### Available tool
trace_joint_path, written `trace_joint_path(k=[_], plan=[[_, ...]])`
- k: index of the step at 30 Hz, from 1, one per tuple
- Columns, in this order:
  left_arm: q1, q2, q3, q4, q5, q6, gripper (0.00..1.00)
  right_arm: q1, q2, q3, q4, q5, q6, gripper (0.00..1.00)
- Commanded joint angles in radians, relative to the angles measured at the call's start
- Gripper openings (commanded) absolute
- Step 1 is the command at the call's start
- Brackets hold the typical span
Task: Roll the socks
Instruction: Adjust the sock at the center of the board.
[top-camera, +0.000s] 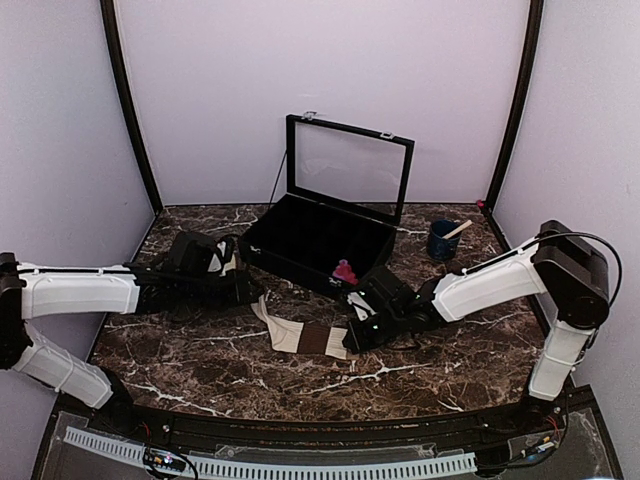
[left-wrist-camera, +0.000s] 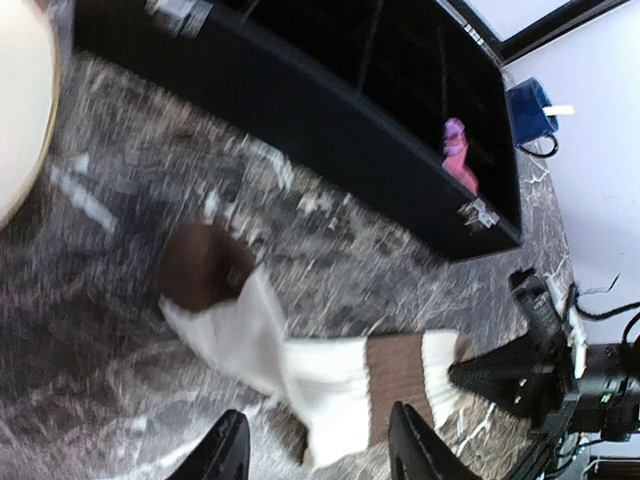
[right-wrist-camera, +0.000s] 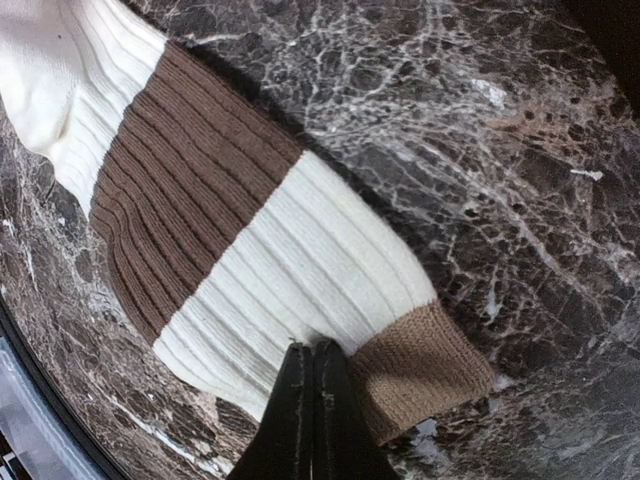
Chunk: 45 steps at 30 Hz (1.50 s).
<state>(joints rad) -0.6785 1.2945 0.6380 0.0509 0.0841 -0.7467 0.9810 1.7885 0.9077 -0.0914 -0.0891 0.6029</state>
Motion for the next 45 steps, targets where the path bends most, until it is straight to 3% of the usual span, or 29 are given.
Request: trace_joint_path(k=[1, 11, 19, 34, 38, 45], plan=[[-0.001, 0.089, 0.162, -0.2, -0.08, 0.08, 0.52, -0.005, 0.072, -0.086, -0.188, 0.002, -0.002, 0.0], [0.007, 0.385, 0.539, -0.557, -0.068, 0.178, 0.55, -0.003, 0.039, -0.132, -0.161, 0.002, 0.004, 0.0], [0.013, 0.439, 0.6, -0.668, -0.068, 0.169, 0.57, -0.004, 0.018, -0.158, -0.143, 0.002, 0.007, 0.0], [0.017, 0.542, 0.696, -0.717, -0.085, 0.208, 0.57, -0.002, 0.009, -0.182, -0.121, -0.012, 0.01, 0.0], [0.02, 0.556, 0.718, -0.745, -0.096, 0.219, 0.46, -0.002, 0.01, -0.18, -0.12, -0.011, 0.011, 0.0], [0.02, 0.529, 0.684, -0.768, -0.108, 0.217, 0.15, -0.002, 0.02, -0.176, -0.121, -0.011, 0.009, 0.0]])
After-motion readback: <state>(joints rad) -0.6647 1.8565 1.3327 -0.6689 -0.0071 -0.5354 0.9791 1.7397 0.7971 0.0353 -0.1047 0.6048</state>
